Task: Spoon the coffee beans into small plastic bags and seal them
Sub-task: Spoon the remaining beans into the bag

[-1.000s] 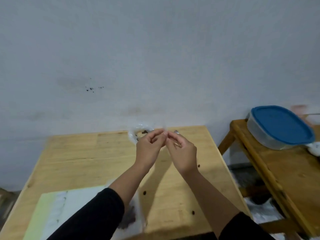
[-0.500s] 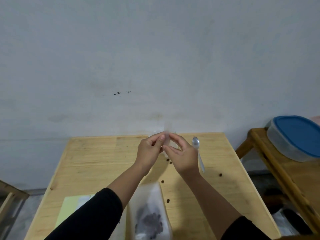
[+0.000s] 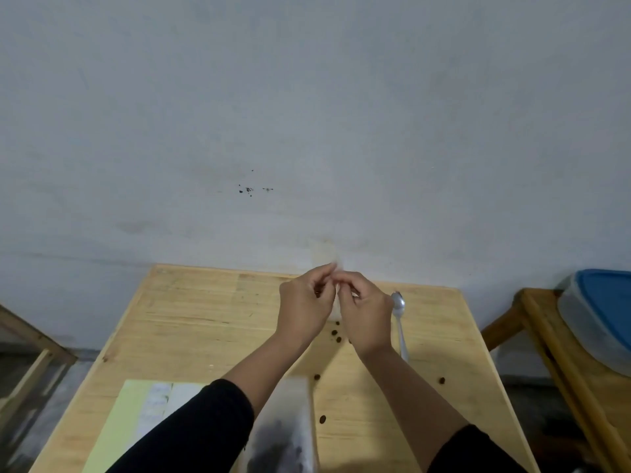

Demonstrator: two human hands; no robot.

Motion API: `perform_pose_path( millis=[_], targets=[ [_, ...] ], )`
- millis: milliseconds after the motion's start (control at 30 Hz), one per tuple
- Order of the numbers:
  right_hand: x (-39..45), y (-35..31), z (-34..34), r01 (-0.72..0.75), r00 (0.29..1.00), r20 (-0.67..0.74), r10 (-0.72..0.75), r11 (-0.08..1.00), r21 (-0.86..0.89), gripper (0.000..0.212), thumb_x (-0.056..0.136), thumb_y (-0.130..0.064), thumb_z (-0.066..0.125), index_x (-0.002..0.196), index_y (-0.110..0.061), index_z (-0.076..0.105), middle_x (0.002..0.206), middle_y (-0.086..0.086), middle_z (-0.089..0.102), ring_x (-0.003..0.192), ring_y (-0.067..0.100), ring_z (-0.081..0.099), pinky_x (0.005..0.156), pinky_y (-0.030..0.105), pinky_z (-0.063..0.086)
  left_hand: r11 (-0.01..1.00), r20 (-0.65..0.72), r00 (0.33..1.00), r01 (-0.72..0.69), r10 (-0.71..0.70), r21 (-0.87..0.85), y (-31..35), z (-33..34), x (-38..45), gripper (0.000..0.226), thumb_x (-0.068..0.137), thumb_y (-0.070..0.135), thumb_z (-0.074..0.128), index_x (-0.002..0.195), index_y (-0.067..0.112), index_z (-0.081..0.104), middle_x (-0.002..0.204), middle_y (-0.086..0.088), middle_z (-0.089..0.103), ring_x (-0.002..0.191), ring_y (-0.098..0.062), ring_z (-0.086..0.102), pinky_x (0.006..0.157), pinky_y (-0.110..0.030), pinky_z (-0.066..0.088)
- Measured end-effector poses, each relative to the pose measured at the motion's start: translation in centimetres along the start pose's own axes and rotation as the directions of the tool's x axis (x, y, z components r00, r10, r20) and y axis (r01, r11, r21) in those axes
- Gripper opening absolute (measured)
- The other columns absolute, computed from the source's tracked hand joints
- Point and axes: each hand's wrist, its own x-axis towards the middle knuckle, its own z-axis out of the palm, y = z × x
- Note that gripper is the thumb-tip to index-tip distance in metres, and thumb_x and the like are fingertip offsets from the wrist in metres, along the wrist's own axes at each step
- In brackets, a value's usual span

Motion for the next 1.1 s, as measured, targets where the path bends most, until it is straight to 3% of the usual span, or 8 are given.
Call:
perform_pose_path(
  millis=[167, 300, 567, 700, 833, 933, 1033, 1100],
  targets=[
    [1.0, 0.0, -1.2, -0.145, 0.988, 0.074, 0.138, 0.984, 0.100, 0.032, 0.088, -0.008, 0.060, 0.082, -0.039, 0.067, 0.081, -0.016, 0.070, 0.080, 0.003, 0.066, 0.074, 0.017, 0.051, 0.999, -0.029, 0.999, 0.023, -0.022, 0.023, 0.2, 1.3, 0.2, 0.029, 0.088, 0.012, 0.061, 0.117, 0.017, 0.065, 0.078, 0.016, 0.065, 0.068, 0.012, 0.060, 0.068, 0.000, 0.041],
    [1.7, 0.0, -2.5, -0.203, 0.973, 0.119, 0.196, 0.978, 0.047, 0.016, 0.088, -0.008, 0.060, 0.089, -0.017, 0.072, 0.083, -0.005, 0.073, 0.079, -0.005, 0.064, 0.067, 0.002, 0.043, 0.996, 0.006, 1.000, 0.008, -0.009, 0.084, 0.0, 2.0, 0.5, 0.033, 0.087, 0.011, 0.062, 0.119, 0.017, 0.064, 0.091, 0.007, 0.071, 0.072, 0.009, 0.058, 0.073, 0.002, 0.040],
    [2.2, 1.8, -3.0, -0.142, 0.988, 0.034, 0.152, 0.969, -0.204, 0.020, 0.085, 0.000, 0.056, 0.088, -0.009, 0.073, 0.082, 0.005, 0.072, 0.064, 0.004, 0.056, 0.061, -0.002, 0.037, 0.979, -0.092, 0.996, 0.018, 0.001, 0.203, -1.4, 2.0, 0.5, 0.026, 0.084, 0.007, 0.060, 0.107, 0.015, 0.071, 0.087, -0.001, 0.073, 0.068, 0.005, 0.058, 0.071, 0.004, 0.038],
    [2.0, 1.7, -2.9, -0.042, 0.981, 0.166, 0.103, 0.940, -0.338, 0.030, 0.091, -0.001, 0.048, 0.106, -0.013, 0.071, 0.090, 0.004, 0.061, 0.073, 0.011, 0.054, 0.069, -0.006, 0.029, 0.982, -0.160, 0.986, 0.068, -0.039, 0.177, -1.5, 1.9, 0.6, 0.026, 0.083, 0.009, 0.060, 0.105, 0.018, 0.071, 0.084, 0.003, 0.071, 0.070, 0.001, 0.061, 0.071, 0.002, 0.040],
    [2.3, 1.6, -2.5, 0.055, 0.952, 0.303, 0.048, 0.945, -0.323, 0.039, 0.093, -0.001, 0.043, 0.123, -0.019, 0.061, 0.088, -0.001, 0.042, 0.069, -0.001, 0.042, 0.062, 0.001, 0.033, 0.993, 0.074, 0.992, -0.106, 0.102, 0.050, -2.3, 1.1, 0.2, 0.038, 0.081, 0.021, 0.065, 0.118, 0.028, 0.061, 0.108, 0.017, 0.063, 0.101, 0.004, 0.059, 0.089, -0.012, 0.046],
    [2.4, 1.6, -2.4, 0.089, 0.937, 0.349, 0.032, 0.942, -0.325, 0.039, 0.094, 0.000, 0.041, 0.124, -0.018, 0.060, 0.086, -0.003, 0.039, 0.070, -0.007, 0.039, 0.062, 0.001, 0.032, 0.978, 0.317, 0.939, -0.174, 0.131, 0.114, -3.5, 0.0, 0.3, 0.092, 0.067, 0.038, 0.079, 0.143, 0.034, 0.029, 0.146, 0.024, 0.029, 0.134, 0.010, 0.025, 0.106, -0.007, 0.023],
    [2.2, 1.2, -2.1, 0.146, 0.905, 0.424, -0.003, 0.941, -0.307, 0.041, 0.095, -0.001, 0.040, 0.122, -0.023, 0.061, 0.086, -0.001, 0.040, 0.074, 0.004, 0.042, 0.064, 0.005, 0.032, 0.941, 0.441, 0.884, -0.270, 0.158, 0.204, -4.1, -0.2, 0.3, 0.123, 0.061, 0.033, 0.085, 0.149, 0.028, -0.002, 0.155, 0.019, -0.002, 0.140, 0.008, 0.000, 0.107, -0.002, 0.007],
    [2.0, 1.0, -1.7, 0.159, 0.865, 0.501, 0.012, 0.941, -0.298, 0.042, 0.095, -0.003, 0.039, 0.123, -0.026, 0.061, 0.087, -0.001, 0.038, 0.075, 0.006, 0.041, 0.063, 0.007, 0.032, 0.938, 0.420, 0.891, -0.278, 0.171, 0.208, -4.5, -0.1, 0.2, 0.119, 0.065, 0.027, 0.083, 0.149, 0.020, -0.001, 0.156, 0.012, 0.003, 0.142, 0.002, 0.003, 0.108, -0.004, 0.009]
  ],
)
